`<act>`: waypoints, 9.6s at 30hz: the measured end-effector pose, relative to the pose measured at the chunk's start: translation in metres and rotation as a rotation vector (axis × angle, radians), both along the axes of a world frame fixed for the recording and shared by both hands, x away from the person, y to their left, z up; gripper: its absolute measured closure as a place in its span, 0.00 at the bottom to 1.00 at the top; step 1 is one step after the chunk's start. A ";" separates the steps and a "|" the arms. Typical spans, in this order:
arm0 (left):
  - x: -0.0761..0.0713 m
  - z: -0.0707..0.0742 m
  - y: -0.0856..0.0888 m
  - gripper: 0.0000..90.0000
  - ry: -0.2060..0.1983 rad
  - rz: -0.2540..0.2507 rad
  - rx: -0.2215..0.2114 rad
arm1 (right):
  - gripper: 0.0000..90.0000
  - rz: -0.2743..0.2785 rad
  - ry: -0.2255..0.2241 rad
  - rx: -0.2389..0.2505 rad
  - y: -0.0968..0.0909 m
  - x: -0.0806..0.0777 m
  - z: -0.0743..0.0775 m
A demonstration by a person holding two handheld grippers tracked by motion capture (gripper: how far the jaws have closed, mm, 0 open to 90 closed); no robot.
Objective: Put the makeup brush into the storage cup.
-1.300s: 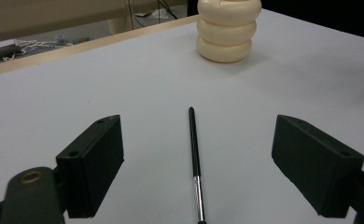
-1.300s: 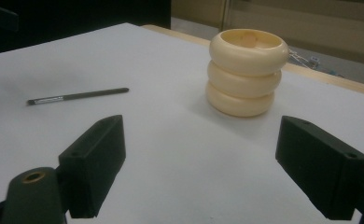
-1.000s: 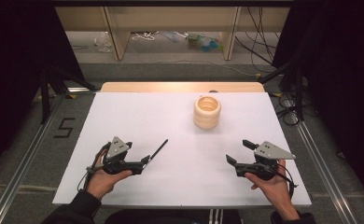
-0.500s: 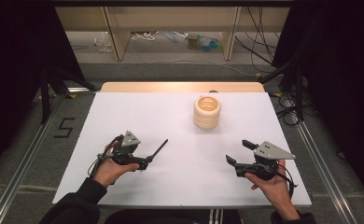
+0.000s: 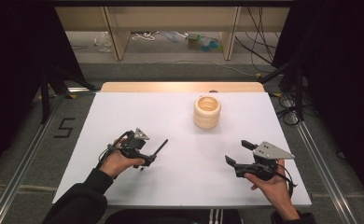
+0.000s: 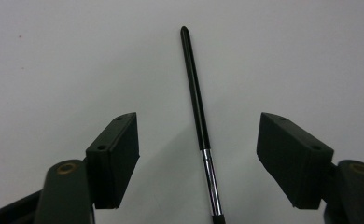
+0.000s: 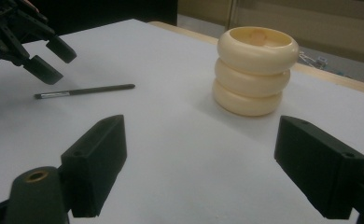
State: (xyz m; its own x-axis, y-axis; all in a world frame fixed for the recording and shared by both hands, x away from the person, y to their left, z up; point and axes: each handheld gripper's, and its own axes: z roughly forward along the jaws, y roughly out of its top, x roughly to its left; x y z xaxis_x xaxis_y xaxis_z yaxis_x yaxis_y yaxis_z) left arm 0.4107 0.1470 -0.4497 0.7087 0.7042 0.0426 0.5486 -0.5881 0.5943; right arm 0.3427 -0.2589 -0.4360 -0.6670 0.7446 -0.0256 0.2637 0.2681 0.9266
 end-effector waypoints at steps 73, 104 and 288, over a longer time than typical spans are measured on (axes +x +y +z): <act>0.023 -0.013 -0.027 0.85 0.226 -0.096 0.222 | 0.21 0.017 -0.003 -0.013 0.002 0.001 0.000; 0.023 -0.008 -0.026 0.93 0.199 -0.171 0.209 | 0.22 0.031 -0.004 -0.021 0.005 0.001 0.000; -0.068 0.022 0.011 0.19 -0.306 -0.051 -0.339 | 0.93 0.317 -0.239 -0.492 0.087 0.048 0.011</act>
